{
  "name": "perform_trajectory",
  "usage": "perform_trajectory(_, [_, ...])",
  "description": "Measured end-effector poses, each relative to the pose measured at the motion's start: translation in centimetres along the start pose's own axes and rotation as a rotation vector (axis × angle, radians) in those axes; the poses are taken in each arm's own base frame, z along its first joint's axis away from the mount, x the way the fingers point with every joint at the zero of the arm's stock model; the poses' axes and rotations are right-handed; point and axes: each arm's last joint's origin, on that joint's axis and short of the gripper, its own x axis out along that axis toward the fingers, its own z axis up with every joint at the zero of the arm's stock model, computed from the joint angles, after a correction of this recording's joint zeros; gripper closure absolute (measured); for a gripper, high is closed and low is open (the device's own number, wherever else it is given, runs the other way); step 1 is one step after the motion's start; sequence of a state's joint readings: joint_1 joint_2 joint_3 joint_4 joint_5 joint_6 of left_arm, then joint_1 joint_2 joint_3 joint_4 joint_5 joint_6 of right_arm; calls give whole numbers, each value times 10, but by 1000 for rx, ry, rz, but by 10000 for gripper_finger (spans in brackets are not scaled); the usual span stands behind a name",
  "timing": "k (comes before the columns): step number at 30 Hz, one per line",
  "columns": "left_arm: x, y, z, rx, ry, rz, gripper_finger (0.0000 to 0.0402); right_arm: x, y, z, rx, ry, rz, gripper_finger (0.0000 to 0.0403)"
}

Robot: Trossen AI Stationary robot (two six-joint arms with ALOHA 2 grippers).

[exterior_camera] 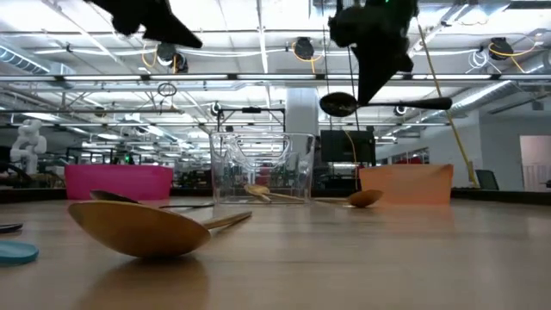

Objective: Sort silverware by color (type)
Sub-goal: Put the black spoon into the orange bin

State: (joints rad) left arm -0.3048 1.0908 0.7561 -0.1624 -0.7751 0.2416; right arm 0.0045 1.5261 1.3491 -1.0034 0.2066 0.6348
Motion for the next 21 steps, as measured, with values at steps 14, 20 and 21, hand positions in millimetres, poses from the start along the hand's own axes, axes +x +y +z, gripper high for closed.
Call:
perform_trajectory(14, [34, 60, -29, -63, 222, 248, 364, 17, -113, 42, 218, 126, -31, 403])
perform_trajectory(20, [40, 77, -39, -98, 288, 314, 364, 17, -154, 45, 320, 159, -28, 403])
perform_trajectory(21, [41, 79, -41, -107, 300, 322, 364, 17, -160, 45, 334, 159, -34, 403])
